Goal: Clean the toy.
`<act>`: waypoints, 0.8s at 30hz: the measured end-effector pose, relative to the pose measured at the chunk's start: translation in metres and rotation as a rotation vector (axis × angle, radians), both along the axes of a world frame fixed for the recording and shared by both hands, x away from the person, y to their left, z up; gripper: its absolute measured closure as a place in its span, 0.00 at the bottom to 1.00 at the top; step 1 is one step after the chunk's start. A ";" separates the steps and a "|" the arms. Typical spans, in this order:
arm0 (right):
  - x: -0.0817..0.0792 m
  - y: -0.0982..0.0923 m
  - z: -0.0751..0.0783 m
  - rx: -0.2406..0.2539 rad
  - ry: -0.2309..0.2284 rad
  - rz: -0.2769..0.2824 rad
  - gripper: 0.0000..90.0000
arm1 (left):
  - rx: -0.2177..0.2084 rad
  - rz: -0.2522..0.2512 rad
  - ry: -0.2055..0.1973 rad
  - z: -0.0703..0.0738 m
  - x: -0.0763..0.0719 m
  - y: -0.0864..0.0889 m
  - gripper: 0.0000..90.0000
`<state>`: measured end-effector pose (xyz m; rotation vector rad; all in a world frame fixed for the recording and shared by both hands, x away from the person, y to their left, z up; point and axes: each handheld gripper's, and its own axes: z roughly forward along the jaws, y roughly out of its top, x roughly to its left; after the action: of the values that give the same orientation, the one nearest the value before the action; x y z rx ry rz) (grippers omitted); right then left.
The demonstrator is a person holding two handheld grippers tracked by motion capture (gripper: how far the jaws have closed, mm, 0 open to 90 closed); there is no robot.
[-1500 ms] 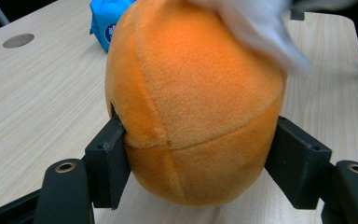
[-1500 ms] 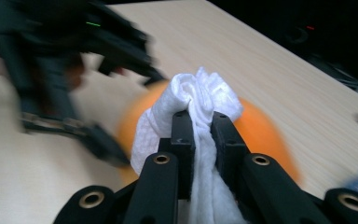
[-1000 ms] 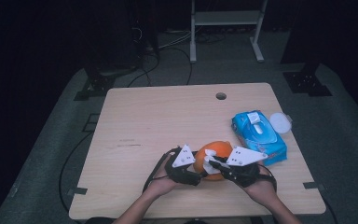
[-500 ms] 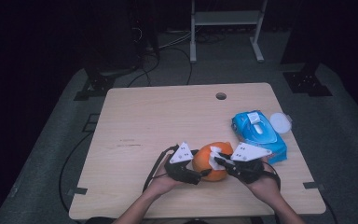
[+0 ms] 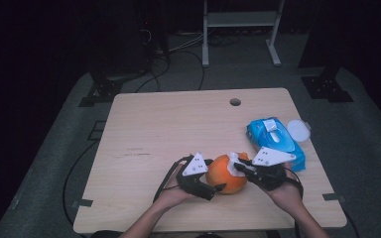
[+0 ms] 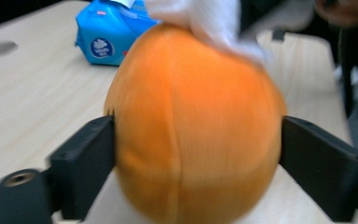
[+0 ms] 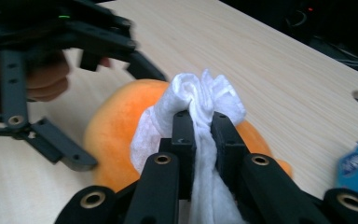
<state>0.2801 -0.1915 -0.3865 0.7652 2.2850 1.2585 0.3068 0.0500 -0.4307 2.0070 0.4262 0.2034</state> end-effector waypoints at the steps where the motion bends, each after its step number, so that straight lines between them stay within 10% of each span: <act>1: -0.002 0.004 0.000 -0.002 0.000 0.015 0.90 | 0.001 0.003 0.014 0.000 0.001 0.000 0.12; 6: -0.011 0.024 0.003 -0.023 -0.011 0.100 0.89 | 0.064 -0.010 -0.081 0.000 -0.007 0.000 0.28; 11: 0.001 0.007 0.005 -0.020 -0.019 0.028 0.89 | 0.095 -0.045 -0.138 -0.003 -0.009 0.003 0.31; 18: 0.009 -0.013 -0.002 -0.006 0.034 -0.003 0.90 | -0.020 -0.034 0.040 -0.001 0.002 0.003 0.14; 24: -0.009 0.018 0.004 -0.021 -0.002 0.105 0.89 | 0.080 -0.076 -0.132 0.002 -0.015 -0.007 0.28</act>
<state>0.2710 -0.1736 -0.3825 0.6434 2.3606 1.2783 0.2918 0.0432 -0.4289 2.0699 0.2617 0.3079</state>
